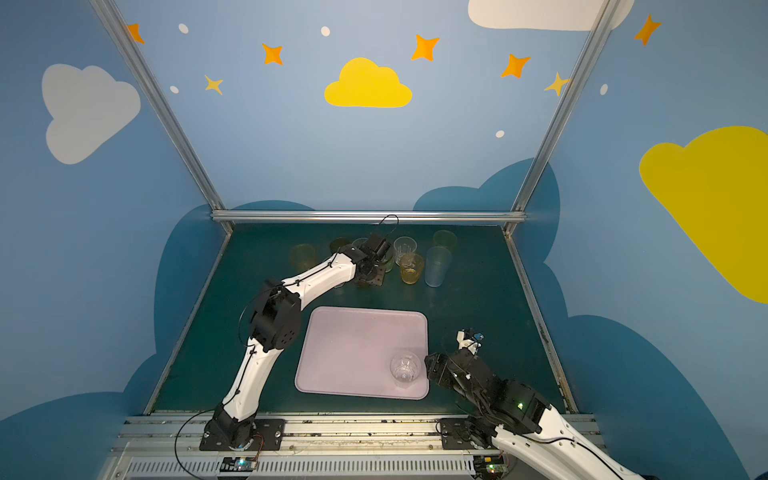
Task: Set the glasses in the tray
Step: 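Lower the open left gripper around the dimpled amber glass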
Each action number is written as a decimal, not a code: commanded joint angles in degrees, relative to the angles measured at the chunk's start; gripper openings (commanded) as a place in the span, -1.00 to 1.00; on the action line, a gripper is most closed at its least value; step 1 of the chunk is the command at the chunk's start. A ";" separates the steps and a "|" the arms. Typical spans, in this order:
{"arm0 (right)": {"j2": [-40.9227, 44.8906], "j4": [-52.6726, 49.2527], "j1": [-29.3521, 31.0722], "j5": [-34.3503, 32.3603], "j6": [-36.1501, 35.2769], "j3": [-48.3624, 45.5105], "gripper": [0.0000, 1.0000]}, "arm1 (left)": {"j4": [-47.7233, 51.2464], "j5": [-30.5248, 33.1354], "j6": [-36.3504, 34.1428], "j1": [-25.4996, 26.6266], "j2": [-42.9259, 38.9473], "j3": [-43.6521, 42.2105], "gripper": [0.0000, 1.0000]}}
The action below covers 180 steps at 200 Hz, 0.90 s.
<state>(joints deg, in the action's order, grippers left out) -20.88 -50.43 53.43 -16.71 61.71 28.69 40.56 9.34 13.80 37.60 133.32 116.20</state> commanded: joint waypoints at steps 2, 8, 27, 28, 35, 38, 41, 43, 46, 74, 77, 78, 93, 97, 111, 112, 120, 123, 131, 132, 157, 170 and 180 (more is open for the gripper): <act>0.84 -0.89 -0.21 -0.60 0.25 -0.37 0.72 | 1.53 -0.03 -0.27 -0.25 0.38 1.57 -0.63; 0.88 -0.86 -0.30 -0.61 0.25 -0.44 0.72 | 1.61 0.04 -0.36 -0.25 0.41 1.64 -0.64; 0.94 -0.84 -0.31 -0.63 0.15 -0.31 0.72 | 2.10 0.75 -0.28 -0.25 0.53 1.90 -0.64; 0.98 -0.82 -0.37 -0.66 0.16 -0.39 0.72 | 2.13 0.75 -0.27 -0.25 0.53 1.91 -0.64; 1.03 -0.85 -0.34 -0.52 0.16 -0.47 0.72 | 2.45 0.76 -0.27 -0.22 0.57 2.15 -0.64; 1.07 -0.89 -0.34 -0.52 0.16 -0.46 0.72 | 2.61 0.76 -0.33 -0.23 0.56 2.23 -0.65; 1.03 -0.83 -0.41 -0.52 0.16 -0.48 0.72 | 2.74 0.83 -0.37 -0.24 0.60 2.31 -0.66; 1.02 -0.90 -0.36 -0.52 0.16 -0.45 0.72 | 2.83 0.85 -0.38 -0.25 0.62 2.35 -0.67; 1.04 -0.90 -0.35 -0.44 0.21 -0.43 0.72 | 2.92 0.89 -0.37 -0.23 0.63 2.48 -0.70; 1.38 -0.81 -0.42 -0.17 0.21 -0.64 0.72 | 4.08 0.95 -0.28 -0.37 0.38 2.97 -0.88; 1.51 -0.85 -0.42 -0.21 0.13 -0.60 0.72 | 4.16 0.86 -0.27 -0.20 0.25 2.93 -0.91; 1.53 -0.92 -0.38 -0.23 0.10 -0.58 0.72 | 4.17 0.81 -0.27 -0.18 0.26 2.95 -0.92; 1.68 -0.91 -0.43 -0.18 -0.17 -0.46 0.72 | 4.18 0.67 -0.23 -0.02 -0.50 2.59 -0.92; 1.72 -0.93 -0.43 -0.13 -0.29 -0.41 0.72 | 4.18 0.60 -0.26 0.09 -0.75 2.54 -0.92; 1.97 -1.10 -0.43 -0.15 -0.32 -0.29 0.72 | 4.22 0.64 -0.26 0.47 -1.33 2.49 -0.92; 1.98 -1.08 -0.43 -0.12 -0.30 -0.29 0.72 | 4.25 0.66 -0.22 0.46 -1.36 2.47 -0.92; 2.29 -1.16 -0.43 -0.09 -0.30 -0.17 0.72 | 4.55 0.76 -0.09 0.79 -1.63 2.58 -0.92; 2.38 -1.24 -0.43 0.00 -0.28 -0.14 0.72 | 4.68 0.84 -0.10 0.81 -1.72 2.62 -0.92; 2.70 -1.27 -0.43 0.12 -0.32 -0.12 0.72 | 5.04 1.06 -0.01 1.07 -2.06 2.68 -0.92; 2.74 -1.30 -0.43 0.15 -0.34 -0.12 0.72 | 5.10 1.09 0.04 1.16 -2.12 2.65 -0.92; 4.05 -2.16 -0.43 0.04 -0.31 0.06 0.72 | 5.87 2.14 0.38 2.01 -3.85 1.57 -0.92; 4.61 -2.47 -0.45 0.27 -0.23 0.14 0.71 | 5.31 2.52 0.83 2.36 -5.49 -0.17 -0.92; 4.80 -2.49 -0.52 0.53 -0.26 0.08 0.72 | 4.61 2.44 1.28 2.57 -6.94 -1.71 -0.92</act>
<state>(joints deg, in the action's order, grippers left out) -17.08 -51.37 53.21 -16.47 61.69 28.64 44.23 10.33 13.98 39.33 131.94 116.88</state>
